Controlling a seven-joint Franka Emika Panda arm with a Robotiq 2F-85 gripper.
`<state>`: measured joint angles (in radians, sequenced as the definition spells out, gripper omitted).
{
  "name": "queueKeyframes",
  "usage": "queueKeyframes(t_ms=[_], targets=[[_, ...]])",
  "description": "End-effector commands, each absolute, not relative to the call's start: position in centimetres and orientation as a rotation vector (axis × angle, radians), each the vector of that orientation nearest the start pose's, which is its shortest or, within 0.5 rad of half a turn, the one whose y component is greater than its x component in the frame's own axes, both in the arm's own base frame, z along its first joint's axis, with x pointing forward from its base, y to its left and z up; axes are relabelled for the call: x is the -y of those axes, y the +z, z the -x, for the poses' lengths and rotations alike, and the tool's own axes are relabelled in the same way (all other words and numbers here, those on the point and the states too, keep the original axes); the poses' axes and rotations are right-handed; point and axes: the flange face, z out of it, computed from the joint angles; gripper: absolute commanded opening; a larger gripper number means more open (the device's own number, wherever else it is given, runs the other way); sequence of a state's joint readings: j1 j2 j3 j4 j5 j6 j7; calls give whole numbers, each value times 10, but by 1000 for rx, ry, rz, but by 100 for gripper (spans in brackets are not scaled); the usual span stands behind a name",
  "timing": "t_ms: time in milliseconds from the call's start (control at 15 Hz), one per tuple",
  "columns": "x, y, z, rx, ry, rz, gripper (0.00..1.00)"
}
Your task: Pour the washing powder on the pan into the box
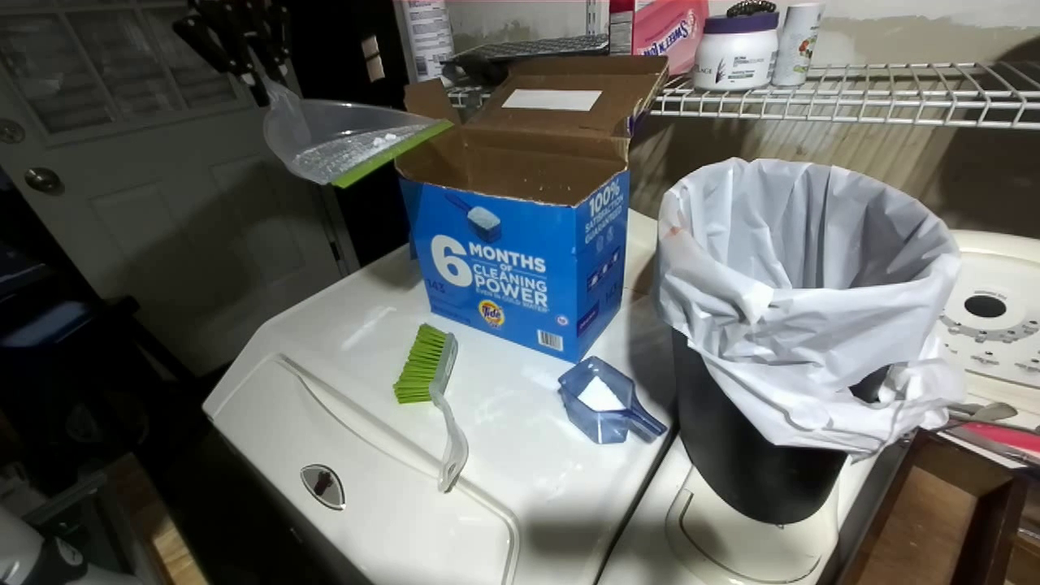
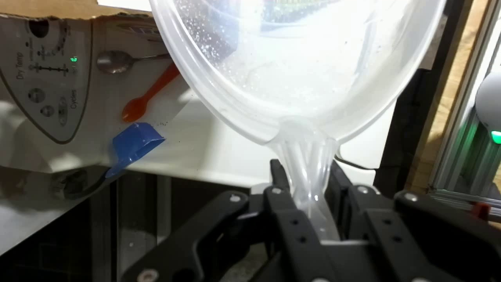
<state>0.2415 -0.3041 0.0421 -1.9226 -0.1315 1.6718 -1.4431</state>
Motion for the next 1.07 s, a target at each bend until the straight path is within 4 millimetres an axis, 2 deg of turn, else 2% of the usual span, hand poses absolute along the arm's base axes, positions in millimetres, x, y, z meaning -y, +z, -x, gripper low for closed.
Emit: queueKeyframes(t_ms=[0, 400, 467, 600, 800, 867, 1000], targets=[[-103, 639, -454, -2420, -15, -1866, 7], [-70, 649, -455, -2570, -21, -1832, 7], [-78, 641, -450, -2515, -31, -1842, 28], [-70, 643, -451, -2528, -29, -1843, 28], [-70, 643, -452, -2535, -30, -1840, 28], [-70, 643, -452, -2536, -30, -1840, 7], [-63, 642, -455, -2611, -57, -1798, 7]])
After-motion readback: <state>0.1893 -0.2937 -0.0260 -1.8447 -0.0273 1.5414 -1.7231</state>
